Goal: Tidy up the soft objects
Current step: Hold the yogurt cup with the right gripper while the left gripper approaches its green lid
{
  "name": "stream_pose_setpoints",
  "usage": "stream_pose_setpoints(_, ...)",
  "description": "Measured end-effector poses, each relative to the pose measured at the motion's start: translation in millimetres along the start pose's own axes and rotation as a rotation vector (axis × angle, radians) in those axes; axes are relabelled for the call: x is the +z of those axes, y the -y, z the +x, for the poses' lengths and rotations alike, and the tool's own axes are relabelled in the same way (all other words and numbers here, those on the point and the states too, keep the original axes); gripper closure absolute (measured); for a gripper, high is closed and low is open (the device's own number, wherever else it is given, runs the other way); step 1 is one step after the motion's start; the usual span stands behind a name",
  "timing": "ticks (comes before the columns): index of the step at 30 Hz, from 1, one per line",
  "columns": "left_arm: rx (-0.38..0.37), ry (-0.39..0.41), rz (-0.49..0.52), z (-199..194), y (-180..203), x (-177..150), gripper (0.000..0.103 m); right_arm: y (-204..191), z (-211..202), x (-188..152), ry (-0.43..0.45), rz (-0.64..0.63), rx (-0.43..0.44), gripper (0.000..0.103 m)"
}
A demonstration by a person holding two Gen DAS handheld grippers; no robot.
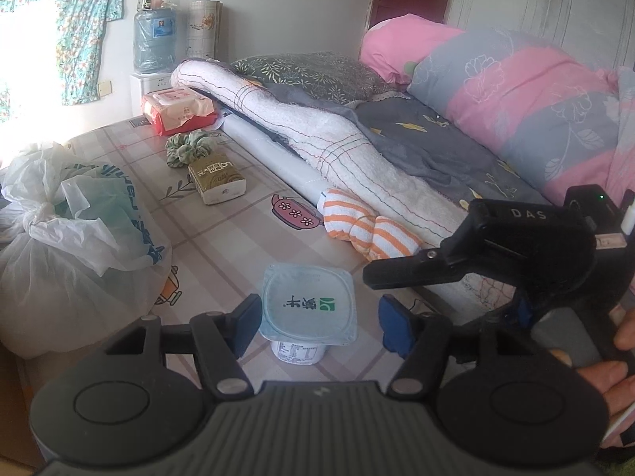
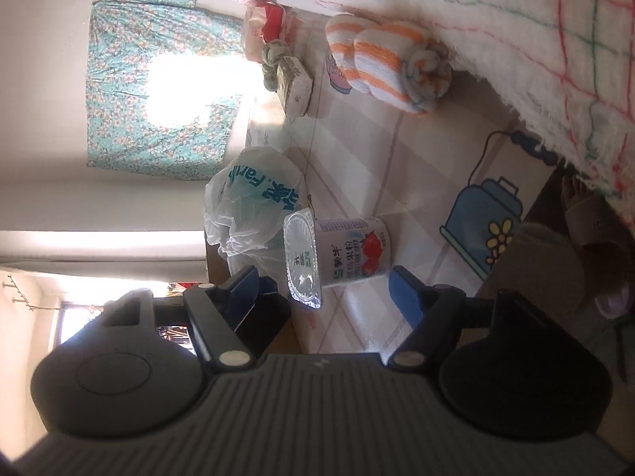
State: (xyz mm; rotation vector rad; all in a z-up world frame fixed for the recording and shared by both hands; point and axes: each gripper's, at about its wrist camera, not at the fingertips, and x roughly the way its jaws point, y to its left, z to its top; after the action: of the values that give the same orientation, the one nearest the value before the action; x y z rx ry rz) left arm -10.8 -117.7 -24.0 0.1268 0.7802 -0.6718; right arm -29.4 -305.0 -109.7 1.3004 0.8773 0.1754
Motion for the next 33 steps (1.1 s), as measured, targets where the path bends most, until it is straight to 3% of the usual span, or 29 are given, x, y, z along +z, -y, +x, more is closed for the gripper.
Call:
stream_pose_setpoints(4,-0.010,-0.030,0.004,2,-5,-3,0.028,-17,-11,5,0.060,-0.134,-0.048,0.030)
stream_pose_setpoints(9,-0.010,-0.077,0.017,18,-5,-9,0.027,-22,-1,17,0.072,-0.162,-0.075,0.037)
stream_pose_setpoints(16,-0.014,-0.087,0.049,37,-3,-9,0.027,-29,18,22,0.059,-0.181,-0.084,0.056)
stream_pose_setpoints(24,-0.015,-0.049,0.047,42,-2,-2,0.036,-32,24,25,0.036,-0.213,-0.070,0.082)
stream_pose_setpoints(33,0.003,-0.040,0.048,42,1,-1,0.039,-34,24,25,0.026,-0.196,-0.063,0.084)
